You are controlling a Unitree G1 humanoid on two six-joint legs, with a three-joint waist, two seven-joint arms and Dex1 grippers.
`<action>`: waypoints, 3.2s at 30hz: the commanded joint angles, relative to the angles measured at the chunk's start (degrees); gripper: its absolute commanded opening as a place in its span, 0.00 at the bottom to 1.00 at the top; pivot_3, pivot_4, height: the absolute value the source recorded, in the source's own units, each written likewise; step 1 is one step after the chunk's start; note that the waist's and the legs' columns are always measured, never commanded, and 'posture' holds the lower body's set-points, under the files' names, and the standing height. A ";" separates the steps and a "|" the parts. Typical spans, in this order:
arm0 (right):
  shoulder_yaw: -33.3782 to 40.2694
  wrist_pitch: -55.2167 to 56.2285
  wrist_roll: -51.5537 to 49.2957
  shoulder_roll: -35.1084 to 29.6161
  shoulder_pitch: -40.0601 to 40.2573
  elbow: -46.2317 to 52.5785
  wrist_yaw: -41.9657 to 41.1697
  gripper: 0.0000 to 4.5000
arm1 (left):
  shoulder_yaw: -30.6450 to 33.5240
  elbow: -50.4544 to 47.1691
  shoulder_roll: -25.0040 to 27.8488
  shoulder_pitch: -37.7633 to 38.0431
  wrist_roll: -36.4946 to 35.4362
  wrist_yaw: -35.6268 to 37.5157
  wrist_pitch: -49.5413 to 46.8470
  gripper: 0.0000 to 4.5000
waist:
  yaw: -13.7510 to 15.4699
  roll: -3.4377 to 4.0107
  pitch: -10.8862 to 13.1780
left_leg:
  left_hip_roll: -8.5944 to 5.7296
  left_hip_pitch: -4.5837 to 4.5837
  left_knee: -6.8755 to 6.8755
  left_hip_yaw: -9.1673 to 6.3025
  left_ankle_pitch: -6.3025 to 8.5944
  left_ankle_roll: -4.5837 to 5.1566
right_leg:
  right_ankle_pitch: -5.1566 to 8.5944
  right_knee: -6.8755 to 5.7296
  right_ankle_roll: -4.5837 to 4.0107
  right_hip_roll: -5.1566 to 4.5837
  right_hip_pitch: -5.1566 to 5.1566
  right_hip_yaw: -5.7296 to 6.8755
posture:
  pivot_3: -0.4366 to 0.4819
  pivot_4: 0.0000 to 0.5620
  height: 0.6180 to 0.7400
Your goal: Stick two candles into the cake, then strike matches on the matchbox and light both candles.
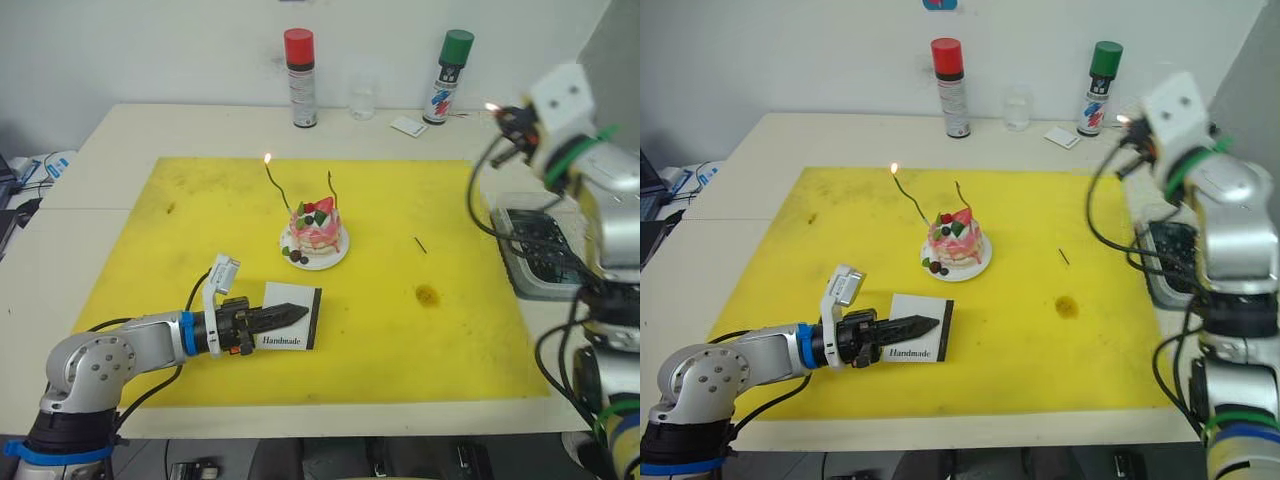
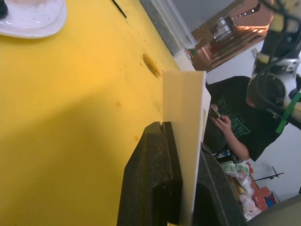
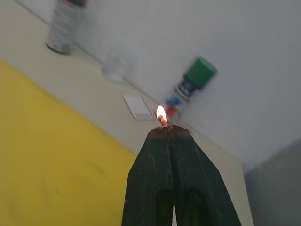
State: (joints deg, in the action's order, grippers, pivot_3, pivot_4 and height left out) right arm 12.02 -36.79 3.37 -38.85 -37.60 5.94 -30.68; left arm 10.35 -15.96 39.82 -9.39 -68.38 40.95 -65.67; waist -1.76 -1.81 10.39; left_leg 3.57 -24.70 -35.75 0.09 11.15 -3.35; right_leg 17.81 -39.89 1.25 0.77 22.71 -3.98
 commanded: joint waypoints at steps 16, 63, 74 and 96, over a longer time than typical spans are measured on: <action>12.63 -4.95 -3.51 6.56 19.39 5.52 13.87 0.21 | 1.06 -2.06 -2.00 0.92 -0.42 -1.25 0.84 0.00 | -0.79 0.07 0.03 | -0.02 0.02 -0.20 0.11 -0.01 0.00 | 0.06 -0.07 0.36 0.06 -0.01 -0.06 | 0.48 0.27 1.00; -12.25 15.30 -5.65 23.22 14.07 -11.21 14.32 0.63 | 3.10 -3.68 0.08 1.21 -1.17 -2.14 -1.08 0.00 | -0.76 0.06 0.02 | 0.01 0.06 -0.23 0.01 -0.01 -0.01 | -0.09 -0.09 0.14 0.08 -0.09 0.00 | 0.48 0.27 1.00; -14.00 5.92 -5.48 23.10 13.74 -3.82 14.10 0.00 | 2.48 -3.59 0.58 1.98 -0.25 -1.49 -0.56 0.00 | -0.54 0.04 0.01 | 0.01 0.11 -0.25 0.00 -0.01 -0.01 | -0.09 -0.08 0.14 0.07 -0.17 0.00 | 0.48 0.27 1.00; -25.18 9.02 -12.96 13.48 34.79 23.13 -2.28 0.00 | 1.15 -1.99 1.69 -0.18 -0.03 0.08 -1.15 0.00 | -0.34 0.00 -0.01 | 0.02 0.19 -0.27 0.03 -0.01 -0.01 | 0.01 -0.06 0.46 0.07 -0.20 0.00 | 0.48 0.27 1.00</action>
State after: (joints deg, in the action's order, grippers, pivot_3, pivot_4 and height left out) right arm -12.61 -31.72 -10.31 -25.93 -2.65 29.69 -32.70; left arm 11.50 -17.38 40.84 -9.03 -68.29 39.95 -66.92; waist -2.10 -1.80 10.38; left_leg 3.59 -24.45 -36.02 0.14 11.14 -3.35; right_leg 17.80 -39.95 1.75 0.84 22.48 -4.00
